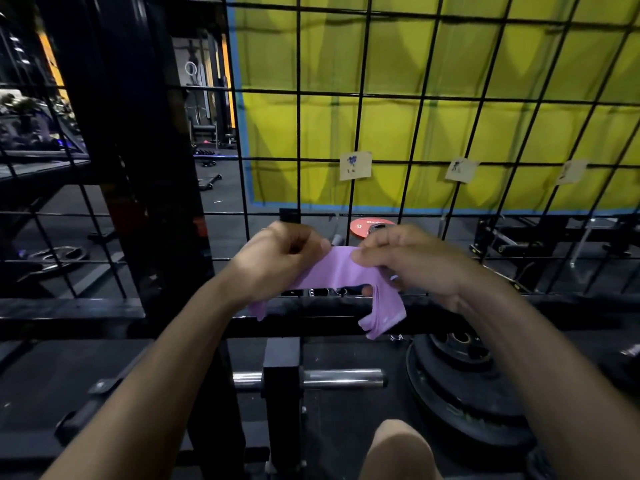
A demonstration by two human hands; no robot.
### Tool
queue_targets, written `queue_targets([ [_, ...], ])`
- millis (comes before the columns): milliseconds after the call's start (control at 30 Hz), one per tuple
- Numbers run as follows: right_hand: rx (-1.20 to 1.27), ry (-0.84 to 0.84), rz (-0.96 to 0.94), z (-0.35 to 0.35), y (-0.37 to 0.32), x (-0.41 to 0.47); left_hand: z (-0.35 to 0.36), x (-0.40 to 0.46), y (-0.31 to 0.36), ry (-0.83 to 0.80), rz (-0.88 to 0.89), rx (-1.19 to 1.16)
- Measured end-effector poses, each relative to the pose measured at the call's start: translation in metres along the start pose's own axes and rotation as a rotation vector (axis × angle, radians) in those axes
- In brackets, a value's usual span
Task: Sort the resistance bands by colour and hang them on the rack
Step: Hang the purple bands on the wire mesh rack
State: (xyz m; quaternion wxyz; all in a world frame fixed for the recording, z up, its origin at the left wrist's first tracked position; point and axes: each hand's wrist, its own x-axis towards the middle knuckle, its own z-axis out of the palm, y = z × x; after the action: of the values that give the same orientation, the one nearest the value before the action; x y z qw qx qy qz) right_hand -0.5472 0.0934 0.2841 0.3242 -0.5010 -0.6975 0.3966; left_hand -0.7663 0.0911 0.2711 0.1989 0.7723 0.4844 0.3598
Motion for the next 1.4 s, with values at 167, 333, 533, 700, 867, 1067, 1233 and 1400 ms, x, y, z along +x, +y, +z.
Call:
queue_targets([
  [167,0.192,-0.024,-0.063,0.018,0.004,0.003,-0.004,-0.005,-0.001,-0.006,-0.069,-0.080],
  [333,0.398,-0.099,-0.008,0.029,0.011,0.010,-0.002,-0.006,-0.009,-0.008,-0.133,-0.122],
  [533,0.507,-0.148,0.067,0.032,0.018,0.011,0.006,-0.005,-0.017,-0.020,-0.222,-0.158],
  [700,0.480,-0.151,0.063,0.034,0.021,0.008,0.013,-0.008,-0.017,-0.013,-0.272,-0.278],
  [867,0.411,-0.094,0.032,0.039,0.026,0.007,0.016,-0.014,-0.010,-0.022,-0.290,-0.384],
  [1067,0.314,-0.107,-0.015,0.032,0.031,0.008,0.019,-0.016,-0.010,-0.014,-0.310,-0.446],
  [1233,0.346,-0.117,-0.048,0.031,0.034,0.014,0.020,-0.015,-0.016,0.003,-0.317,-0.465],
  [1400,0.324,-0.112,-0.083,0.031,0.039,0.016,0.017,-0.017,-0.019,-0.035,-0.288,-0.420],
])
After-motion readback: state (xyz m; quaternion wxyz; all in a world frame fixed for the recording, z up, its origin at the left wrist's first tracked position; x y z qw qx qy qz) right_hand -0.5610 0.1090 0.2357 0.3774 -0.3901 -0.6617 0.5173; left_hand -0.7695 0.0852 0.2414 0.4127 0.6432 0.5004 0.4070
